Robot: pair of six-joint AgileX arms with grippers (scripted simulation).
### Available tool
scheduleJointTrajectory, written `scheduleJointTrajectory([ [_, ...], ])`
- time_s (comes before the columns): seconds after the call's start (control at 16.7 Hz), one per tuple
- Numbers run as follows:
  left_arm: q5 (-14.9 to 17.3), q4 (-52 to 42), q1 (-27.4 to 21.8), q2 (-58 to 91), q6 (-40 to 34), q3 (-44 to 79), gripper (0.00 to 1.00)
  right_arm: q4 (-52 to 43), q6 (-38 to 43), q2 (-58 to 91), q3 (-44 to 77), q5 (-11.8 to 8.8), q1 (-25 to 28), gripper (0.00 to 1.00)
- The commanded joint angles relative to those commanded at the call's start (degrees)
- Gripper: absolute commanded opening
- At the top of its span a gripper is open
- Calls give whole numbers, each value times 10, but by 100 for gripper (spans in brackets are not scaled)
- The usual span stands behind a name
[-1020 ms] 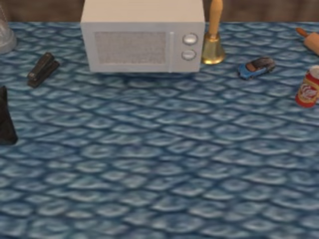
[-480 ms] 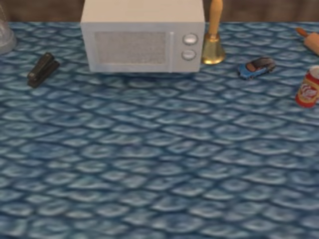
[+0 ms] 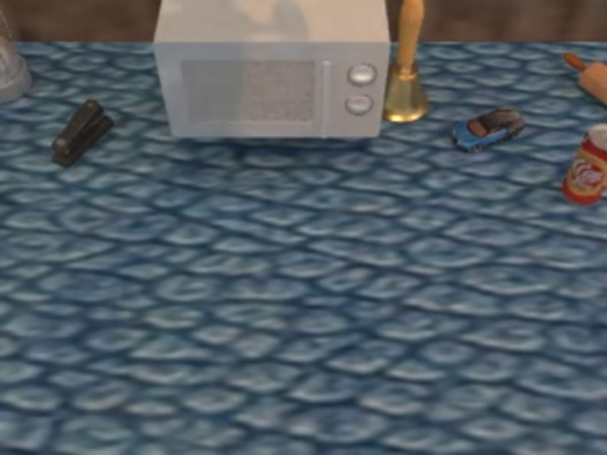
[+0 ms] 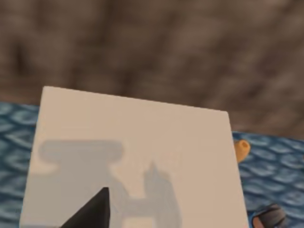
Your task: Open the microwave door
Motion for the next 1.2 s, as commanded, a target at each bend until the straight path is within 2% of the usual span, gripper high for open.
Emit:
scheduleJointTrajectory([
  [0.24, -22, -108, -39, 187, -40, 149, 100, 0, 0, 0, 0, 0, 0, 100],
  [0.54, -40, -204, -67, 334, -64, 240, 100, 0, 0, 0, 0, 0, 0, 100],
  [1.02, -41, -215, -68, 355, -66, 249, 100, 0, 0, 0, 0, 0, 0, 100],
  [1.2, -39, -181, -63, 358, -59, 223, 100, 0, 0, 0, 0, 0, 0, 100],
])
